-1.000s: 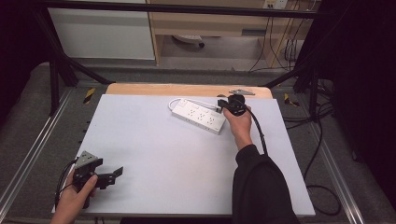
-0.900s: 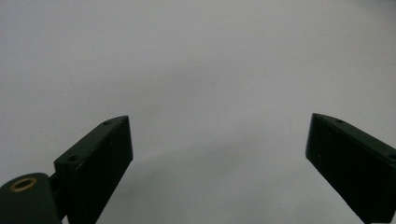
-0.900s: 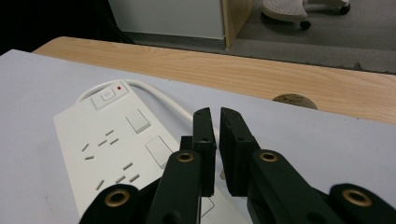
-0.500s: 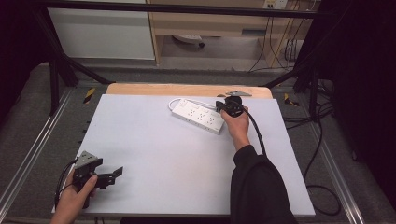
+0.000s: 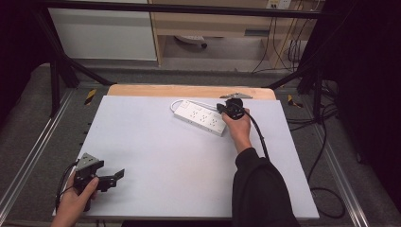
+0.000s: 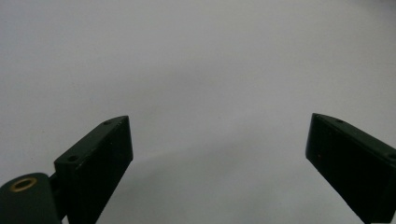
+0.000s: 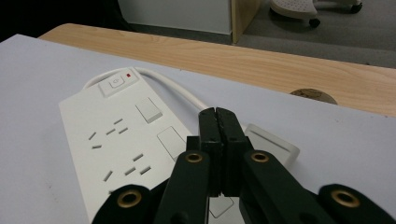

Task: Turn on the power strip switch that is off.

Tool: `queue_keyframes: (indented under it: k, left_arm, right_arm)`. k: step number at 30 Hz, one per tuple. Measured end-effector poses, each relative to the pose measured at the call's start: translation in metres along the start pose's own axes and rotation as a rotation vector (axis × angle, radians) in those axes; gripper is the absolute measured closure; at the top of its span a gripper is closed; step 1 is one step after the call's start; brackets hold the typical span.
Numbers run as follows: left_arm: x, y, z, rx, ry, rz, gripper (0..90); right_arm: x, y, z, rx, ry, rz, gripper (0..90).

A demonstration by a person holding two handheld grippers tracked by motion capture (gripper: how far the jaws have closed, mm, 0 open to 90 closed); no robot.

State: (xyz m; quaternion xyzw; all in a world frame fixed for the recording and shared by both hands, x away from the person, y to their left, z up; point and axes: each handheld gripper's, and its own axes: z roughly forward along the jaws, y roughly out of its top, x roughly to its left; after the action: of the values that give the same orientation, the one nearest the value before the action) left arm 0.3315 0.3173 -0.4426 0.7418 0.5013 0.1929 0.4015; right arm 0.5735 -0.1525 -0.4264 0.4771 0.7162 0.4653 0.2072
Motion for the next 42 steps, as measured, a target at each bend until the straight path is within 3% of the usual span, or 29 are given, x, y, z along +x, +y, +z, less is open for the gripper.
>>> queue_keyframes:
  k: [42]
  left_arm:
    - [0.0,0.0,0.0,0.002,-0.001,0.003,7.3]
  right_arm:
    - [0.009,-0.015,0.01,0.062,0.0,-0.058,90.0]
